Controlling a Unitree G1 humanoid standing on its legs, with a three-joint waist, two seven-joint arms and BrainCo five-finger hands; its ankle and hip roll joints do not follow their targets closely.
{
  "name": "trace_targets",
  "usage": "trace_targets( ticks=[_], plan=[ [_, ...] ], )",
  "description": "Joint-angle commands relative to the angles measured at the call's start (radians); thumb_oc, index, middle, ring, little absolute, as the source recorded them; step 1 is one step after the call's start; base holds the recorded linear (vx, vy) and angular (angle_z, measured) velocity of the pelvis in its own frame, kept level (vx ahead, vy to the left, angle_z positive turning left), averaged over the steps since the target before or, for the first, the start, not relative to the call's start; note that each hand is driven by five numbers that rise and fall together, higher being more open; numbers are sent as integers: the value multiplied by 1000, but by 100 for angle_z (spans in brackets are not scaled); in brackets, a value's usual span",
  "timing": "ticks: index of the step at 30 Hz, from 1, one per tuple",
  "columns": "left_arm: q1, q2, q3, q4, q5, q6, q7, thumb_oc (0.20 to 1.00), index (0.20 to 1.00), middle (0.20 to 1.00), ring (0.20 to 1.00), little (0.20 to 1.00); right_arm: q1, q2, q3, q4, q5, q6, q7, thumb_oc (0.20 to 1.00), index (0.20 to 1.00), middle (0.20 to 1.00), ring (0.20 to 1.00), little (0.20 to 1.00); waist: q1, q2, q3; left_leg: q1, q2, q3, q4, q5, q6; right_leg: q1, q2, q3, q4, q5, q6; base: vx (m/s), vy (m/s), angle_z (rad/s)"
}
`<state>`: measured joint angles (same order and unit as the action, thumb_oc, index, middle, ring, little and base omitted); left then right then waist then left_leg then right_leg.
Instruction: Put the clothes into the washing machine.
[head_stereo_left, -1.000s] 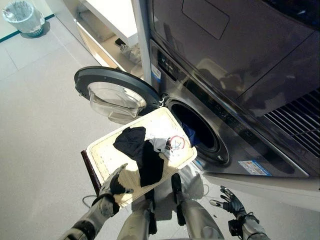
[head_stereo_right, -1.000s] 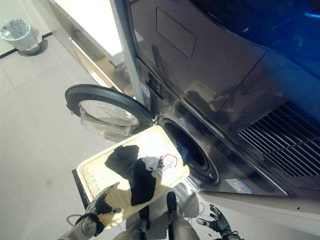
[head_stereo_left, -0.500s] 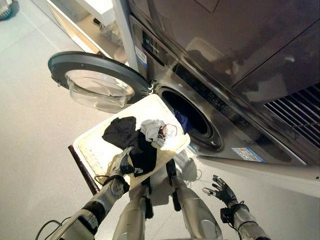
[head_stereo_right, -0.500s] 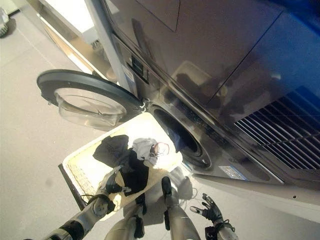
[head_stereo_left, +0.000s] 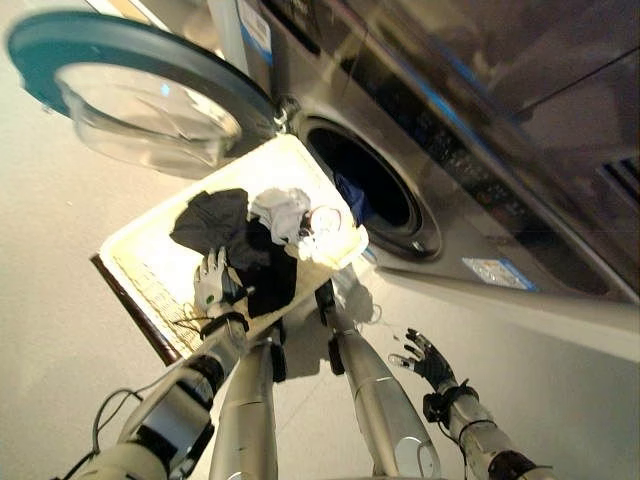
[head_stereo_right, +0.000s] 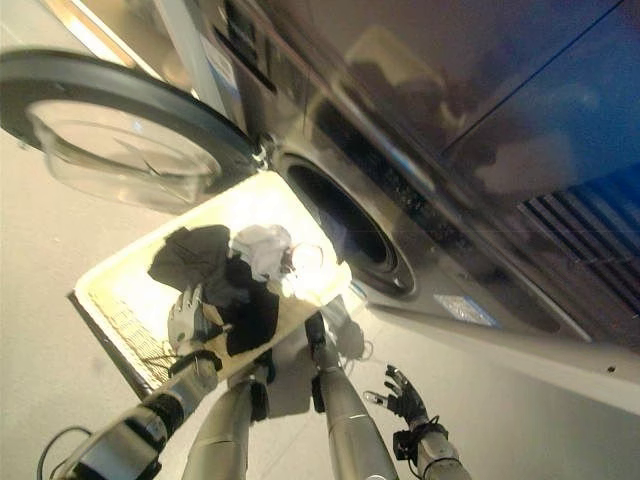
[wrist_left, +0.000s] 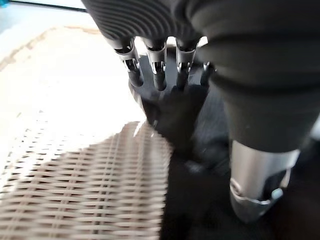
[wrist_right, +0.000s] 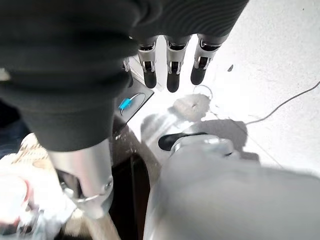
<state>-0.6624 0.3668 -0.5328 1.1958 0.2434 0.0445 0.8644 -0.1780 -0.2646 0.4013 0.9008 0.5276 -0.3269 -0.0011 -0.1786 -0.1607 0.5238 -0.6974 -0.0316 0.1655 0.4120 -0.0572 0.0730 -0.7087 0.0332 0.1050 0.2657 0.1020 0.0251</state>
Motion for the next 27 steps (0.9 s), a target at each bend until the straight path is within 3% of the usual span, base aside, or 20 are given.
trace_targets(
  ticks=[1, 6, 7, 8, 9, 10, 11, 13, 14, 16, 20, 22, 27],
  plan=[
    [-9, 23, 24, 48, -9, 70, 5, 1000, 1000, 1000, 1000, 1000, 24, -27, 35, -82, 59, -56, 24, 1000, 1000, 1000, 1000, 1000, -4, -38, -4, -29, -44, -88, 77, 2, 1, -16, 16, -46, -32, 101, 3, -6, -10, -8],
    [-60, 28, 11, 109, -8, 103, -9, 1000, 1000, 1000, 1000, 1000, -9, -27, 56, -107, 97, -55, 25, 1000, 1000, 1000, 1000, 1000, -16, -50, -4, -104, -44, -99, 116, -5, -3, -86, 16, -56, -26, 120, 4, -1, -1, -1],
    [-75, 27, 3, 118, -38, 89, -25, 824, 824, 824, 824, 824, -23, -28, 63, -117, 107, -49, 21, 1000, 1000, 1000, 1000, 1000, -19, -53, -4, -127, -44, -104, 129, -6, -5, -106, 16, -59, -21, 123, 4, 0, 0, 0],
    [-82, 28, 8, 122, -72, 61, -42, 539, 539, 539, 539, 539, -30, -27, 65, -123, 111, -44, 18, 1000, 1000, 1000, 1000, 1000, -19, -54, -4, -138, -45, -108, 134, -8, -6, -116, 17, -62, -18, 125, 5, 0, 0, 0],
    [-85, 27, 12, 122, -93, 48, -48, 498, 498, 498, 498, 498, -32, -26, 68, -127, 112, -42, 14, 1000, 1000, 1000, 1000, 1000, -19, -55, -4, -145, -46, -110, 137, -8, -6, -122, 17, -63, -16, 125, 5, 0, 0, 0],
    [-89, 26, 21, 121, -148, 14, -58, 338, 338, 338, 338, 338, -35, -24, 72, -135, 113, -37, 9, 1000, 1000, 1000, 1000, 1000, -19, -56, -4, -154, -47, -114, 142, -8, -6, -130, 18, -63, -13, 126, 5, 0, 0, 0],
    [-95, 22, 55, 117, -264, -69, -95, 200, 200, 200, 200, 200, -39, -19, 77, -140, 114, -32, 4, 1000, 1000, 1000, 1000, 1000, -18, -57, -4, -171, -50, -122, 150, -9, -6, -142, 22, -64, -6, 126, 6, 0, 0, 0],
    [-102, 17, 94, 115, -359, -141, -138, 200, 200, 200, 200, 200, -41, -14, 80, -145, 113, -25, -2, 1000, 1000, 1000, 1000, 1000, -17, -58, -4, -185, -52, -128, 159, -12, -6, -154, 23, -65, 0, 126, 6, 0, -30, 7],
    [-102, 6, 142, 98, -522, -277, -240, 200, 200, 200, 200, 200, -42, -3, 82, -153, 108, -17, -12, 1000, 1000, 1000, 1000, 1000, -13, -60, -4, -198, -54, -136, 166, -14, -6, -163, 26, -67, 6, 127, 7, 0, -66, 11],
    [-102, -17, 195, 62, -668, -361, -372, 200, 200, 200, 200, 200, -41, 12, 81, -160, 103, -10, -24, 1000, 1000, 1000, 1000, 1000, -7, -60, -4, -212, -58, -145, 175, -18, -7, -171, 28, -71, 10, 127, 11, -1, -66, 11],
    [-93, -37, 231, 17, -785, -399, -481, 200, 200, 200, 200, 200, -39, 22, 75, -174, 102, -1, -28, 1000, 1000, 1000, 1000, 1000, -2, -63, -4, -216, -60, -152, 177, -24, -6, -173, 29, -75, 11, 130, 15, 0, -56, 10],
    [-57, -84, 247, -73, -918, -428, -537, 200, 200, 200, 200, 200, -28, 40, 68, -208, 100, 17, -30, 1000, 1000, 1000, 1000, 1000, 6, -78, -4, -213, -63, -163, 176, -28, -6, -166, 34, -80, 3, 142, 23, 2, -115, 11],
    [8, -146, 266, -199, -1047, -477, -522, 200, 200, 200, 200, 200, 11, 61, 77, -282, 85, 48, -37, 1000, 1000, 1000, 1000, 1000, 12, -112, -4, -168, -65, -176, 143, -35, -6, -127, 39, -85, -38, 164, 37, 2, -78, 12]
  ],
)
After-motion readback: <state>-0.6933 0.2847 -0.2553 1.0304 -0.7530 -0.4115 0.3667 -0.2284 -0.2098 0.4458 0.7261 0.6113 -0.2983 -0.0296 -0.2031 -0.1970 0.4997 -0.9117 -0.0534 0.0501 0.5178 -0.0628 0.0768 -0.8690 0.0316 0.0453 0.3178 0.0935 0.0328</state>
